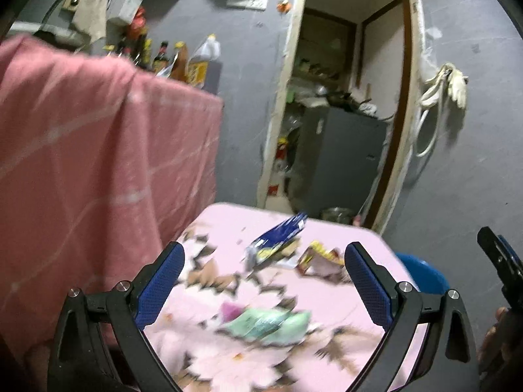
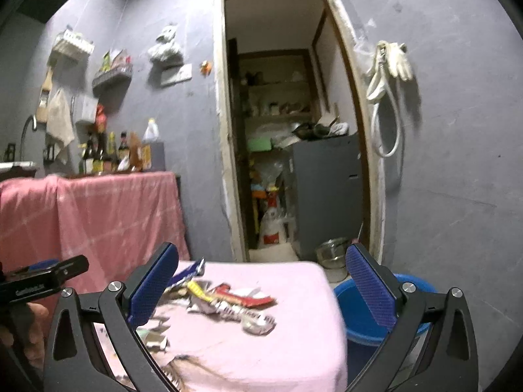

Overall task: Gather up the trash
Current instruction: 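Move both grippers back over the table toward the remaining trash, then grasp the white birthday ribbon with the right gripper while the left grasps the green paper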

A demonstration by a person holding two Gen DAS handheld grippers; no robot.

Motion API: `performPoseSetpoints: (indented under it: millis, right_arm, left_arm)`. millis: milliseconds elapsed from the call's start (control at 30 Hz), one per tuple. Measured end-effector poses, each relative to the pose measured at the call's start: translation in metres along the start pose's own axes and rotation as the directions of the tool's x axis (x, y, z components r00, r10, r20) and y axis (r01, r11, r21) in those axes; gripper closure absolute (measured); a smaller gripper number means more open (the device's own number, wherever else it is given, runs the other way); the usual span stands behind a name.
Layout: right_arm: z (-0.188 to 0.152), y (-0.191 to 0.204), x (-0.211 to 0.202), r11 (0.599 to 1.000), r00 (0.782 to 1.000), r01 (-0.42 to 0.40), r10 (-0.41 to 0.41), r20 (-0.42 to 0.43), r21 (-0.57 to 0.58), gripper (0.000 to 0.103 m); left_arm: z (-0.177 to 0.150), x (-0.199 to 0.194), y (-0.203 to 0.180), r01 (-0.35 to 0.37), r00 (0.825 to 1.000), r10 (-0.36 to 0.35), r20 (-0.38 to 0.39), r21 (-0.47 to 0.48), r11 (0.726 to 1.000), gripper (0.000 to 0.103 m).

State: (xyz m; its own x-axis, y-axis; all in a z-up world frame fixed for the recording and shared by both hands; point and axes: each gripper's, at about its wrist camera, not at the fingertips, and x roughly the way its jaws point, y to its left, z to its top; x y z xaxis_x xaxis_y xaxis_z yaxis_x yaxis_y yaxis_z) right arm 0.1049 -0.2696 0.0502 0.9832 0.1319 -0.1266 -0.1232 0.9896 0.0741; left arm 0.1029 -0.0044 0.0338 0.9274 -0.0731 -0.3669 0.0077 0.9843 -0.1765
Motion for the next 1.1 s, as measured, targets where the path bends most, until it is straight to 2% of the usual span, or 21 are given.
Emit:
performPoseSetpoints:
  millis: [267,467,567,733,867,967,1100]
  right_arm:
    - [-0.030,0.018,0.019,0.998,0.993,-0.048,0.044,-0.111,-0.032,0.000]
    - [-0.046,0.017,0.031,0.998,0.981,-0.057,0.050,-0.185,-0.034,0.000]
    - [-0.051,0.014,0.040,0.998,0.973,-0.061,0.052,-0.224,-0.035,0.000]
    - [-0.058,0.004,0.060,0.997,0.954,-0.071,0.062,-0.292,-0.020,0.000]
    - [-0.061,-0.005,0.077,0.997,0.939,-0.076,0.069,-0.336,-0.008,0.000]
    - [-0.066,-0.011,0.094,0.997,0.918,-0.081,0.078,-0.389,0.007,0.000]
    - [-0.068,-0.017,0.112,0.995,0.893,-0.094,0.098,-0.439,0.030,0.004]
  left_arm:
    - [-0.033,0.014,0.018,0.005,0.992,-0.006,-0.128,-0.001,1.000,0.007]
    - [-0.042,0.031,0.016,0.039,0.974,-0.038,-0.222,0.000,0.999,0.007]
    - [-0.045,0.043,0.014,0.057,0.959,-0.059,-0.278,-0.015,0.998,0.007]
    - [-0.047,0.059,0.011,0.078,0.940,-0.086,-0.332,-0.037,0.996,0.007]
    - [-0.048,0.072,0.001,0.102,0.924,-0.098,-0.371,-0.010,0.995,0.007]
    - [-0.051,0.085,-0.005,0.120,0.907,-0.106,-0.407,0.010,0.993,0.007]
    - [-0.048,0.094,-0.009,0.134,0.904,-0.107,-0.414,0.036,0.990,0.007]
